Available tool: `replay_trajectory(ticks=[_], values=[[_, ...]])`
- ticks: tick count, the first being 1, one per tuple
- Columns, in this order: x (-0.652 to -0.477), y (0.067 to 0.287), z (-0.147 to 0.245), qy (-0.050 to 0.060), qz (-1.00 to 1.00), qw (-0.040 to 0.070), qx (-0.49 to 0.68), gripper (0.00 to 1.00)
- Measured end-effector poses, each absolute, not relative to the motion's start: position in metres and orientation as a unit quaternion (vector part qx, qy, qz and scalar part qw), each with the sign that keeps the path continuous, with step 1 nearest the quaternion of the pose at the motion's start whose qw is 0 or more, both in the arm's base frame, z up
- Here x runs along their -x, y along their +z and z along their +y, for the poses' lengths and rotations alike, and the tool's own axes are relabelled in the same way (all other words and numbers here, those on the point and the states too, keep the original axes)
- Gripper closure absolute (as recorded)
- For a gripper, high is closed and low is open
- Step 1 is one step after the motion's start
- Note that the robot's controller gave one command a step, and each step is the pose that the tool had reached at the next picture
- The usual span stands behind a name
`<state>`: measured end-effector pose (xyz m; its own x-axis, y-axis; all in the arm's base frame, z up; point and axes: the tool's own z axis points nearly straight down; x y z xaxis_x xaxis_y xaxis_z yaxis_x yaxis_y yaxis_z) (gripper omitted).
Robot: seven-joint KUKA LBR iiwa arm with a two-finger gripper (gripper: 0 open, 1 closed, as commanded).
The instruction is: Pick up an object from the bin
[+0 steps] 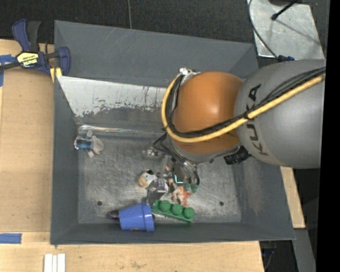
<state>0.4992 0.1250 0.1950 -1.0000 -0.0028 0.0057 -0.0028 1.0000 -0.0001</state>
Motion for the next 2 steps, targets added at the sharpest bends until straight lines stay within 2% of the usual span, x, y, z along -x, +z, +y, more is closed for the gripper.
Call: replay_trajectory(ticks=[1, 2], values=[[-0.501, 0.199, 0.124, 0.000, -1.000, -0.001, 0.000, 0.00], [-0.503, 0.153, 0.106, -0.003, -0.998, -0.010, 0.064, 0.00]])
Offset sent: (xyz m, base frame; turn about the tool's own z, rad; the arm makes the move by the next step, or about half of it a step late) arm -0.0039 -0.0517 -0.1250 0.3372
